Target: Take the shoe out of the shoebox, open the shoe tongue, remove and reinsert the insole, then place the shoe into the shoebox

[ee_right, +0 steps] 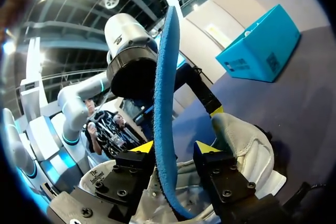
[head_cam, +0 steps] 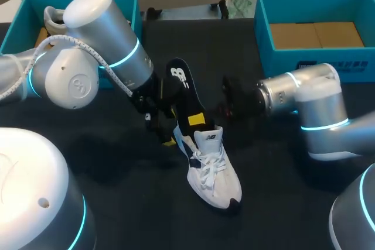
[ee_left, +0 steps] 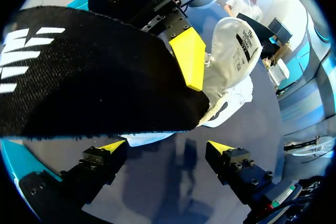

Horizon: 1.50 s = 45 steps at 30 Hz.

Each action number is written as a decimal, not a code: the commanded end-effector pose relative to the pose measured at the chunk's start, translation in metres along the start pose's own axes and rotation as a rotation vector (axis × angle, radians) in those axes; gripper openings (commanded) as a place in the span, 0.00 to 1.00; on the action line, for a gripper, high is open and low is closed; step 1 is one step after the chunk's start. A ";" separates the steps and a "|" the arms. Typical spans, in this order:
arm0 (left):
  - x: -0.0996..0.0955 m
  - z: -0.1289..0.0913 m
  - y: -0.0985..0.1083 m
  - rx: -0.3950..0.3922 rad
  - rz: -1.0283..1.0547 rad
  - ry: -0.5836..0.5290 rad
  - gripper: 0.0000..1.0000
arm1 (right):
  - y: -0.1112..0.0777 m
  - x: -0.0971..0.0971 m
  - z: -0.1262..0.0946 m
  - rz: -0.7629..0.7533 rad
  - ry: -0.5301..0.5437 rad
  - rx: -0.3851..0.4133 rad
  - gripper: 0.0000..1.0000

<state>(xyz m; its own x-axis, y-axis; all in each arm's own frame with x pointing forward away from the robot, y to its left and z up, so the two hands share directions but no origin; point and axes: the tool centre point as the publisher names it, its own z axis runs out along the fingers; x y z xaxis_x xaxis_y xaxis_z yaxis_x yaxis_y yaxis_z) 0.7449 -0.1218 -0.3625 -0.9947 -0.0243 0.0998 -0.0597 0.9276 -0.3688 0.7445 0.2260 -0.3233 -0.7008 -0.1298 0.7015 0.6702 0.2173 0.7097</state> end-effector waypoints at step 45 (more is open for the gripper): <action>0.000 0.001 0.000 -0.002 0.000 -0.001 1.00 | -0.007 -0.003 0.002 0.028 0.010 0.100 0.00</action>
<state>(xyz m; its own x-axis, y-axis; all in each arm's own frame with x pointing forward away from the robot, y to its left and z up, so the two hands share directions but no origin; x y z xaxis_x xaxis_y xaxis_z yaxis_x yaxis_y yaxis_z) 0.7449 -0.1218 -0.3625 -0.9947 -0.0243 0.0998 -0.0597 0.9276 -0.3688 0.7433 0.2295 -0.3187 -0.6851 -0.1182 0.7188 0.6574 0.3245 0.6801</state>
